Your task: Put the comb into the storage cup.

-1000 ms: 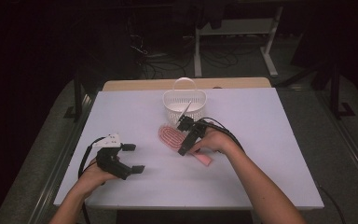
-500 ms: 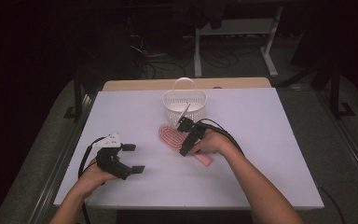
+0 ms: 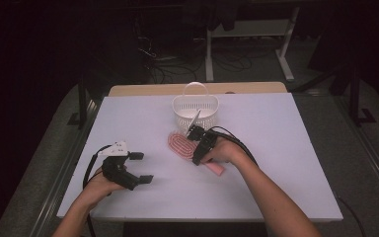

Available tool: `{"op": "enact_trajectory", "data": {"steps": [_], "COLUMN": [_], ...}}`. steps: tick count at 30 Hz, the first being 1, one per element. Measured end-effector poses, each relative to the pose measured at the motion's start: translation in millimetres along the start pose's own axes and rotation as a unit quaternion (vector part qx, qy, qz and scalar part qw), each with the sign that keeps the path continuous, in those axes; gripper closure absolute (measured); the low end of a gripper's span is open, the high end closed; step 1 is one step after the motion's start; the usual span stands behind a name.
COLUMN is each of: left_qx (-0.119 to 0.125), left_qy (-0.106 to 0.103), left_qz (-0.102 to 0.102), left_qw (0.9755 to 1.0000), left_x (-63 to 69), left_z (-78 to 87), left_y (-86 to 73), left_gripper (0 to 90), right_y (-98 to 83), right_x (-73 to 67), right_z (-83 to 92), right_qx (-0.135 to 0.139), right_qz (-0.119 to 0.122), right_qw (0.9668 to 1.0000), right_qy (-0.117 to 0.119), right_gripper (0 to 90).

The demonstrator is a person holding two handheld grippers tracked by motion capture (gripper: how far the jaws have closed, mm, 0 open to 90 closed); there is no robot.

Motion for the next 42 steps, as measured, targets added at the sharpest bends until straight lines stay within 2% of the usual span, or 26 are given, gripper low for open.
{"op": "enact_trajectory", "data": {"steps": [10,26,35,42], "left_qx": [0.0,0.0,0.0,-0.001], "left_qy": [0.0,0.0,0.0,0.0], "left_qz": [0.0,-0.002,-0.002,-0.002], "left_qw": [1.0,1.0,1.0,1.0], "left_x": [-0.1,0.2,0.4,0.2], "left_z": [-0.5,-0.3,-0.6,-0.6], "left_y": [0.1,0.5,0.4,0.4], "left_gripper": [0.0,0.0,0.0,0.0], "right_y": [0.3,3.7,3.8,3.5], "right_x": [2.6,-0.5,-1.6,-2.5], "right_z": [-0.4,-1.7,-2.5,-2.6], "right_qx": [-0.016,-0.034,-0.037,-0.041], "right_qz": [0.002,0.027,0.019,0.004], "right_qw": [0.9998,0.9981,0.9976,0.9974], "right_qy": [-0.013,-0.043,-0.056,-0.058], "right_gripper": [48.1,63.7,65.8,68.3]}}
Point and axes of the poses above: each handheld gripper's, and its own axes: z roughly backward along the jaws, y roughly out of its top, x roughly to its right, the point moved 9 cm from there along -z, roughly forward along the jaws, and after that the axes turned 7 degrees about z, right-handed, at the moved point
